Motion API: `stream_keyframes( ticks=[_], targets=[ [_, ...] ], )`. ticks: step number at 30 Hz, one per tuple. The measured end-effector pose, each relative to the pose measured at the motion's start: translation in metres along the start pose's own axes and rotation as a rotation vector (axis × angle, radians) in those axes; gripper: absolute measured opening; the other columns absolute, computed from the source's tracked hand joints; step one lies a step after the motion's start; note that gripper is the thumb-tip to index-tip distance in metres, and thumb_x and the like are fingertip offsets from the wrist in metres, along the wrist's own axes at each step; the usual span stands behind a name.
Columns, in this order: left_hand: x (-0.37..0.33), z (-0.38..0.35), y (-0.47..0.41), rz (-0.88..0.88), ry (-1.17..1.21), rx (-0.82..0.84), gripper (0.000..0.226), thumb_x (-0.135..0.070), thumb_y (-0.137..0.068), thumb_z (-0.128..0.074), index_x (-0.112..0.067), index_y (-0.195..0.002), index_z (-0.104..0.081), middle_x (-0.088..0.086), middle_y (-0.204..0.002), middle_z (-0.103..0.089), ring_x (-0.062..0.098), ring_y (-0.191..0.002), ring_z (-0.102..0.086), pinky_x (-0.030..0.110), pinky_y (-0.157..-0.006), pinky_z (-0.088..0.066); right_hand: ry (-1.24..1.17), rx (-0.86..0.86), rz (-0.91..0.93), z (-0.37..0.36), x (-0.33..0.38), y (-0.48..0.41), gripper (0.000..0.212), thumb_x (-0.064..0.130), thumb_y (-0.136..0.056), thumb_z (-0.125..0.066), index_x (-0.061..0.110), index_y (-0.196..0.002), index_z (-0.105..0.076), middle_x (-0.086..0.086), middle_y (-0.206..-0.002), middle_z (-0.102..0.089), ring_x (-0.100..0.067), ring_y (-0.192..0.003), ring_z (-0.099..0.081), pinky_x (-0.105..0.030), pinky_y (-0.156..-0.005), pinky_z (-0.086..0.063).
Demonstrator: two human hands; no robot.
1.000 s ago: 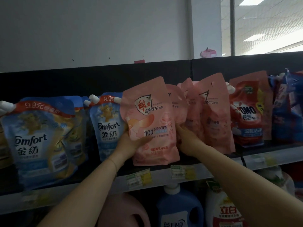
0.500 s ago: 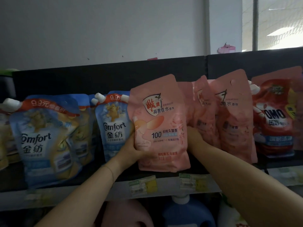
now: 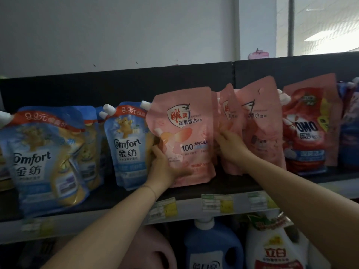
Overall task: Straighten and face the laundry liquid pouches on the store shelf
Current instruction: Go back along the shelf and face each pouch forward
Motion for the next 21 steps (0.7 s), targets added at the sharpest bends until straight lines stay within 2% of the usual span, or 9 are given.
stream_keyframes(
  ticks=[1, 3, 7, 9, 11, 13, 15, 17, 21],
  targets=[
    [-0.001, -0.003, -0.001, -0.014, -0.021, -0.009, 0.114, -0.04, -0.051, -0.092, -0.01, -0.132, -0.016, 0.006, -0.14, -0.036, 0.023, -0.128, -0.041, 0.028, -0.1, -0.036, 0.125, -0.008, 0.085, 0.001, 0.007, 0.009, 0.027, 0.038, -0.097, -0.047, 0.017, -0.111, -0.056, -0.007, -0.103, -0.066, -0.028, -0.091, -0.064, -0.045, -0.08, -0.053],
    [-0.005, -0.002, -0.002, -0.056, -0.066, -0.008, 0.132, -0.048, -0.047, -0.091, -0.011, -0.142, -0.008, 0.005, -0.147, -0.023, 0.021, -0.137, -0.026, 0.028, -0.109, -0.026, 0.457, 0.0, 0.316, 0.0, 0.02, 0.026, 0.038, 0.034, -0.093, -0.055, 0.021, -0.127, -0.044, 0.002, -0.123, -0.053, -0.019, -0.101, -0.056, -0.037, -0.083, -0.049],
    [-0.004, 0.011, 0.001, -0.225, -0.317, -0.017, 0.155, -0.064, -0.042, -0.084, -0.008, -0.148, 0.014, 0.004, -0.156, 0.006, 0.02, -0.144, 0.002, 0.03, -0.116, -0.001, 0.901, 0.095, 0.581, -0.013, 0.033, 0.045, 0.075, 0.045, -0.085, -0.061, 0.026, -0.146, -0.022, -0.001, -0.155, -0.012, -0.024, -0.14, -0.017, -0.043, -0.109, -0.029],
    [-0.001, 0.023, 0.006, -0.327, -0.401, -0.112, 0.146, -0.064, -0.046, -0.084, -0.01, -0.148, 0.005, 0.007, -0.154, 0.0, 0.02, -0.142, -0.004, 0.03, -0.115, -0.008, 1.065, 0.191, 0.629, -0.024, 0.026, 0.043, 0.086, 0.057, -0.083, -0.059, 0.034, -0.149, -0.009, 0.002, -0.158, 0.011, -0.022, -0.145, 0.005, -0.046, -0.114, -0.016],
    [-0.003, 0.031, 0.011, -0.519, -0.539, -0.24, 0.128, -0.064, -0.047, -0.083, -0.014, -0.142, -0.014, 0.011, -0.144, -0.021, 0.025, -0.131, -0.024, 0.039, -0.11, -0.032, 1.145, 0.255, 0.655, -0.034, 0.015, 0.04, 0.091, 0.063, -0.082, -0.056, 0.04, -0.149, 0.001, 0.002, -0.157, 0.021, -0.023, -0.145, 0.014, -0.047, -0.115, -0.01],
    [-0.005, 0.03, 0.009, -0.69, -0.711, -0.261, 0.117, -0.066, -0.05, -0.079, -0.014, -0.139, -0.024, 0.011, -0.138, -0.028, 0.028, -0.126, -0.029, 0.05, -0.103, -0.041, 1.178, 0.283, 0.649, -0.038, 0.006, 0.036, 0.093, 0.062, -0.082, -0.057, 0.042, -0.149, 0.005, 0.003, -0.157, 0.02, -0.022, -0.144, 0.016, -0.048, -0.114, -0.01],
    [-0.006, 0.024, 0.003, -0.76, -0.91, -0.141, 0.116, -0.072, -0.057, -0.066, -0.016, -0.147, -0.019, 0.01, -0.15, -0.022, 0.029, -0.139, -0.016, 0.053, -0.115, -0.019, 1.184, 0.278, 0.64, -0.039, 0.001, 0.031, 0.096, 0.062, -0.081, -0.057, 0.043, -0.148, 0.009, 0.006, -0.157, 0.02, -0.019, -0.144, 0.017, -0.05, -0.114, -0.011],
    [-0.002, 0.016, -0.007, -0.725, -1.038, -0.004, 0.118, -0.075, -0.067, -0.057, -0.019, -0.153, 0.002, 0.006, -0.16, -0.003, 0.026, -0.147, 0.004, 0.043, -0.114, 0.008, 1.191, 0.275, 0.629, -0.038, -0.003, 0.027, 0.099, 0.064, -0.081, -0.056, 0.045, -0.145, 0.018, 0.007, -0.157, 0.022, -0.018, -0.144, 0.017, -0.051, -0.114, -0.012],
    [-0.001, 0.004, -0.018, -0.631, -1.22, -0.014, 0.118, -0.077, -0.073, -0.052, -0.018, -0.15, 0.015, 0.008, -0.16, 0.011, 0.031, -0.147, 0.009, 0.054, -0.115, -0.004, 1.208, 0.243, 0.615, -0.038, -0.009, 0.02, 0.098, 0.061, -0.082, -0.057, 0.045, -0.143, 0.018, 0.004, -0.158, 0.022, -0.02, -0.145, 0.017, -0.051, -0.114, -0.011]
  ],
)
Point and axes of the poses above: each hand's wrist, its own y-axis away from the middle knuckle, its own z-axis out of the back of the hand, x = y × z, the point moved 3 cm from there along -y, towards the middle knuckle
